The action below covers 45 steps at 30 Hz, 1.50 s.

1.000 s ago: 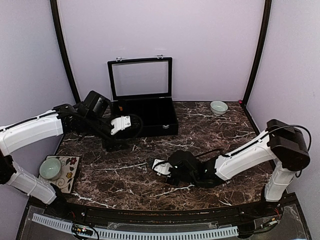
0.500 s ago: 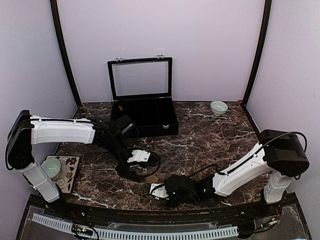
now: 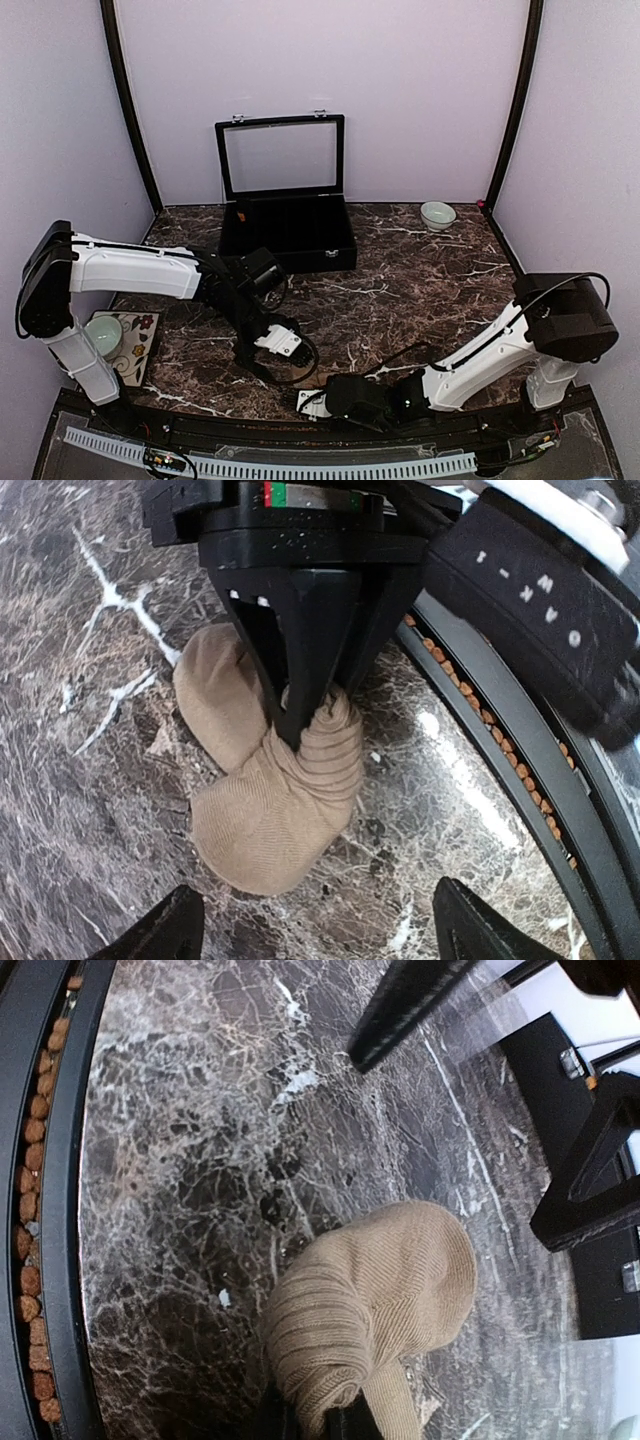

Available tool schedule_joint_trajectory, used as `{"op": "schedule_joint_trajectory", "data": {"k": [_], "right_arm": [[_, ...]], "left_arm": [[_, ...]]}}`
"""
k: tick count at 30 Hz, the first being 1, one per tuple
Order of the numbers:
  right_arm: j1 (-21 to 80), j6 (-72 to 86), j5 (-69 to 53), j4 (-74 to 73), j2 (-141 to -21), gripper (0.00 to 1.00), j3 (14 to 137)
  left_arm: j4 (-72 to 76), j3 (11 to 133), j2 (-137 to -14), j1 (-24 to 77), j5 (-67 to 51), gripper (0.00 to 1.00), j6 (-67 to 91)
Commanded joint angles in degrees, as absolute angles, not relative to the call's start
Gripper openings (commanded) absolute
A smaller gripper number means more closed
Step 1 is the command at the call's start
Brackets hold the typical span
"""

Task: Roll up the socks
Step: Put down the sock at the center of the board.

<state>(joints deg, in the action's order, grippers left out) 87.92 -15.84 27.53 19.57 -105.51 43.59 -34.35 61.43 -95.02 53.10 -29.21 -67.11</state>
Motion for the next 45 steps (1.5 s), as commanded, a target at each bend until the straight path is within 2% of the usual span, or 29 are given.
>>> {"op": "schedule_joint_trajectory", "data": {"k": [1,9,19,27,31,32,33,34,36,37,40,41,42,43,45], "right_arm": [[90.77,-20.51,34.07,12.45,-110.15,0.0,41.39],[90.82,-19.33,32.43,14.13,-109.7,0.0,40.39],[90.88,-19.59,31.44,15.62,-108.16,0.0,37.83],[91.13,-19.46,32.15,18.62,-107.93,0.0,35.88],[91.72,-20.08,32.14,18.8,-108.98,0.0,35.89],[91.87,-20.18,32.36,18.92,-109.05,0.0,35.82],[91.9,-20.21,32.65,19.15,-109.06,0.0,35.63],[91.93,-20.1,33.3,19.43,-108.89,0.02,35.44],[92.04,-19.77,34.54,19.79,-108.63,0.2,35.15],[92.07,-19.17,35.39,19.85,-108.48,0.32,35.09],[92.59,-16.79,37.58,18.98,-107.4,0.55,34.87],[92.73,-15.62,39.06,18.87,-106.64,0.68,34.65],[92.88,-14.54,40.72,18.75,-105.68,0.95,34.3],[93.04,-13.28,42.94,18.43,-104.45,0.99,33.69],[93.31,-9.87,47.08,17.61,-100.37,1.0,32.37]], "left_arm": [[-36.58,60.77,-94.64,53.74,-30.73,0.82,-74.15],[-36.06,62.21,-99.47,58.0,-28.12,0.65,-81.32],[-26.21,63.21,-104.59,60.65,-21.71,0.62,-80.29],[-24.3,59.68,-107.06,60.64,-17.76,0.48,-84.22],[-24.2,59.41,-107.63,60.64,-17.23,0.46,-83.84],[-24.06,59.42,-107.66,60.59,-17.27,0.43,-83.52],[-23.86,59.42,-107.74,60.64,-17.35,0.36,-83.21],[-23.7,59.42,-107.9,60.64,-17.44,0.25,-82.78],[-23.86,59.81,-108.22,60.64,-17.75,0.03,-81.42],[-24.08,60.03,-108.42,60.72,-17.68,0.0,-80.38],[-25.33,60.19,-108.32,60.69,-17.28,0.0,-78.39],[-25.65,60.27,-108.21,60.64,-16.98,0.0,-77.51],[-25.82,60.15,-108.12,60.53,-16.34,0.0,-76.85],[-25.63,59.93,-107.96,60.36,-15.63,0.0,-76.15],[-24.47,59.42,-107.69,59.62,-14.01,0.0,-74.12]]}}
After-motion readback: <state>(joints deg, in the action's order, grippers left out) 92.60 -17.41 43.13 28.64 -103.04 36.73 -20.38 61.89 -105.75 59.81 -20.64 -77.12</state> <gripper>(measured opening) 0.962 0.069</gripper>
